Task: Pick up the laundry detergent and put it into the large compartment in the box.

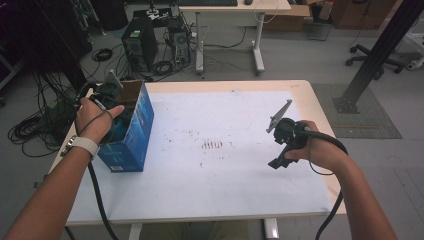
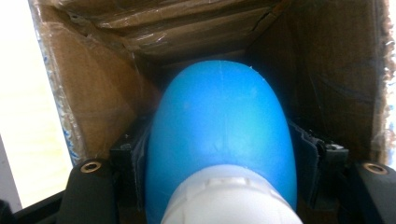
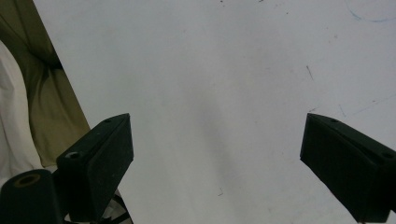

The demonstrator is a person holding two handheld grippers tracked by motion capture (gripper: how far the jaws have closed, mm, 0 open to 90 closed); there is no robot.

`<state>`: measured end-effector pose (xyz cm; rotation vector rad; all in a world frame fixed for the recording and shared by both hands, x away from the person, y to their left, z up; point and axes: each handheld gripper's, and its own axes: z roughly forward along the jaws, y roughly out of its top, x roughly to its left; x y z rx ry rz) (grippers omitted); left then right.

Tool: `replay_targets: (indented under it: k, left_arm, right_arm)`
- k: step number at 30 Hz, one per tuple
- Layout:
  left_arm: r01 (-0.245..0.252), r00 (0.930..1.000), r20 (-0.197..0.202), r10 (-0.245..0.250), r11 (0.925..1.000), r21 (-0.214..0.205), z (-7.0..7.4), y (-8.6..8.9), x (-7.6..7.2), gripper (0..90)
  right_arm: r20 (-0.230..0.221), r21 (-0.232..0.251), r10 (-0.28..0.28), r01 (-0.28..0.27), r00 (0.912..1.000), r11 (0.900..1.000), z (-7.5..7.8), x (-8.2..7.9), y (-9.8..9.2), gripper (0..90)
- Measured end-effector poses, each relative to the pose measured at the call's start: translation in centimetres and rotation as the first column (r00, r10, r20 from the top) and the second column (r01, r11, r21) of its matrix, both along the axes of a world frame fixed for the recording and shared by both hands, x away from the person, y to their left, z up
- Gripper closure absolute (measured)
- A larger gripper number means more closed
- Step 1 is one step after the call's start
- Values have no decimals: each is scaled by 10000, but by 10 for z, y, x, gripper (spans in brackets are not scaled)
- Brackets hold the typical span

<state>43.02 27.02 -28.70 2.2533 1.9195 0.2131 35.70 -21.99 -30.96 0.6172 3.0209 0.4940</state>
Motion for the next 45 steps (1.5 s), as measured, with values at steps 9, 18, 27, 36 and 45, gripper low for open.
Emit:
replay_targets:
  k: [9,18,27,36,45]
  left_arm:
    - [-52,10000,23,52,10000,-44,-1,2,0,309]
    - [11,10000,46,-10,9999,-116,-1,2,0,259]
    - [125,9999,-50,-125,9999,-96,1,0,0,228]
    - [127,9999,-59,-127,9999,49,3,0,-1,225]
    - [145,9999,-13,-145,9998,113,7,-1,-2,223]
  right_arm:
    - [-35,-6,44,-44,10000,10000,-2,2,2,96]
    - [-60,-13,99,-99,9999,9999,-2,3,4,97]
    - [-73,-37,105,-105,9999,9999,-2,1,4,97]
    - [-62,-35,71,-72,10000,10000,-2,-1,3,97]
    - [-58,-38,82,-82,9999,10000,-1,-2,3,97]
